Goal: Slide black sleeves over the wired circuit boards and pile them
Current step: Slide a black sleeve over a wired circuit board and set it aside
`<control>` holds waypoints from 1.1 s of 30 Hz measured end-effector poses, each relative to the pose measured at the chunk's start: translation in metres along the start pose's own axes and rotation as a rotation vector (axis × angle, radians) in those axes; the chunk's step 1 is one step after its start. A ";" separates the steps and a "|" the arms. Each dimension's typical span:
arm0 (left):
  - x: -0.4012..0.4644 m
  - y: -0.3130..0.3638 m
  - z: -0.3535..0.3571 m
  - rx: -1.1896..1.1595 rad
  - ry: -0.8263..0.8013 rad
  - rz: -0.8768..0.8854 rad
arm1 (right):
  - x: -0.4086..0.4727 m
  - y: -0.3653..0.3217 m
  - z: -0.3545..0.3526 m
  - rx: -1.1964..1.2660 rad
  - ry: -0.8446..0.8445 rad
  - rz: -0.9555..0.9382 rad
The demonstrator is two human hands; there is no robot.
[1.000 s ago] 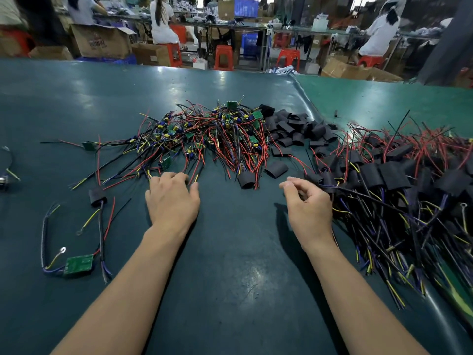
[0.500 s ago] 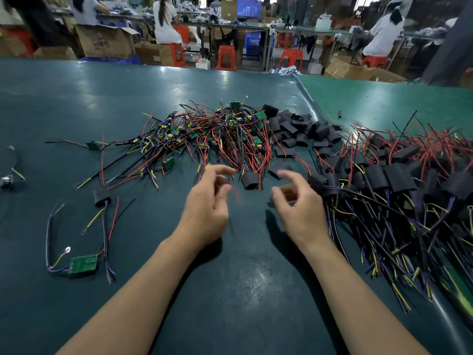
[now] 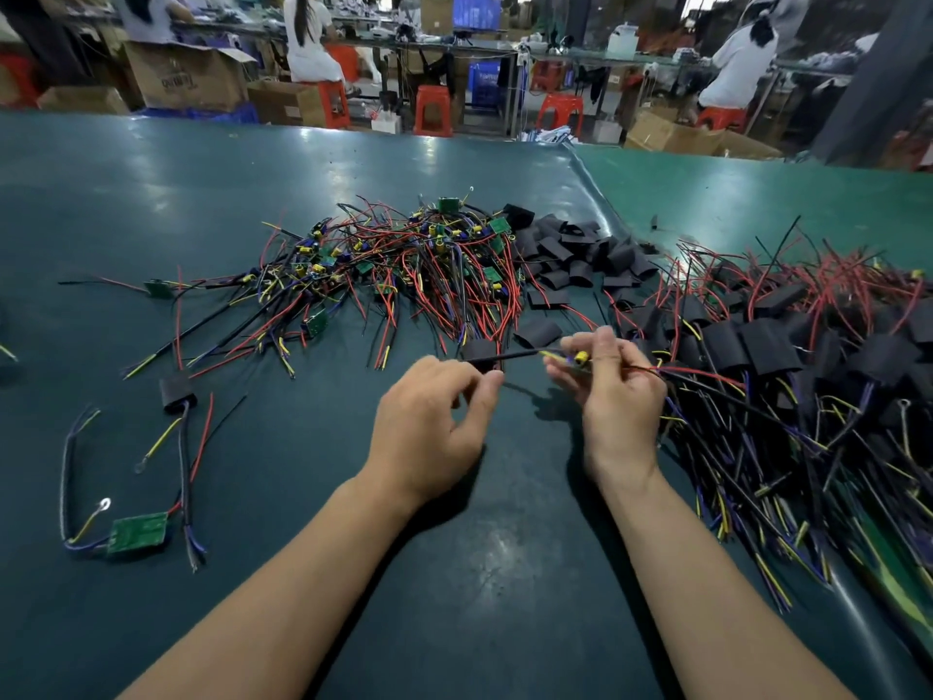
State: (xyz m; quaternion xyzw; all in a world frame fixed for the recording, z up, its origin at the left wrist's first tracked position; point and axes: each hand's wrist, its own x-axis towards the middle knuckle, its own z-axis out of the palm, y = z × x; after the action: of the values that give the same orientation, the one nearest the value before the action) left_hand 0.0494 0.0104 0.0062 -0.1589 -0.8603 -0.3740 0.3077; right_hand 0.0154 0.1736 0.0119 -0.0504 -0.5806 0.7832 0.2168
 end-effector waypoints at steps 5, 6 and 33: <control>0.006 -0.012 0.010 0.235 -0.291 -0.122 | 0.004 -0.004 0.000 0.268 0.032 -0.013; 0.007 -0.012 0.012 0.312 -0.387 -0.126 | 0.004 -0.006 -0.001 0.292 0.035 0.005; 0.007 -0.013 -0.007 0.174 -0.462 -0.096 | -0.005 -0.032 -0.022 0.517 -0.520 0.459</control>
State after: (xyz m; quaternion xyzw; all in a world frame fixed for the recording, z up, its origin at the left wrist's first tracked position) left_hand 0.0404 -0.0028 0.0073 -0.1722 -0.9433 -0.2664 0.0974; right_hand 0.0359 0.1987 0.0341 0.0767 -0.3742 0.9175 -0.1110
